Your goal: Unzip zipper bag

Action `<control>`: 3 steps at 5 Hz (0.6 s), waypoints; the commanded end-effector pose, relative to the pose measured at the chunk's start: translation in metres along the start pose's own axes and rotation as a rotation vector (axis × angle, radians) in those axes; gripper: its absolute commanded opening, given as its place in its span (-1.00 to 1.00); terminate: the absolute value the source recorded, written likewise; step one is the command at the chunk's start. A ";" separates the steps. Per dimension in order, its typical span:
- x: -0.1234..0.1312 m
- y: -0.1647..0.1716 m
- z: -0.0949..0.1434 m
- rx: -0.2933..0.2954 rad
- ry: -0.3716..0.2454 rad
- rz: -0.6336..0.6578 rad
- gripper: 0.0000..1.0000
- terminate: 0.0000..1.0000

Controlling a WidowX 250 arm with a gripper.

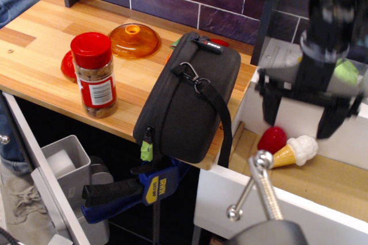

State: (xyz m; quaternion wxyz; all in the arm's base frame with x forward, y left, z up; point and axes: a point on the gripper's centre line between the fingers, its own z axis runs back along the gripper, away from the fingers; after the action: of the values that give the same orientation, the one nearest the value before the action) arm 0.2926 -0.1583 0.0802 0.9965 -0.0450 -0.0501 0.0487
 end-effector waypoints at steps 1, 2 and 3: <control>-0.048 0.044 0.053 -0.093 -0.018 -0.059 1.00 -1.00; -0.068 0.074 0.046 -0.039 -0.039 -0.097 1.00 -1.00; -0.079 0.101 0.038 -0.023 -0.030 -0.133 1.00 -1.00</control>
State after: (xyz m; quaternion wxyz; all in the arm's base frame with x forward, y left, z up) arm 0.1928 -0.0566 0.0903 0.9973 -0.0426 -0.0583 -0.0128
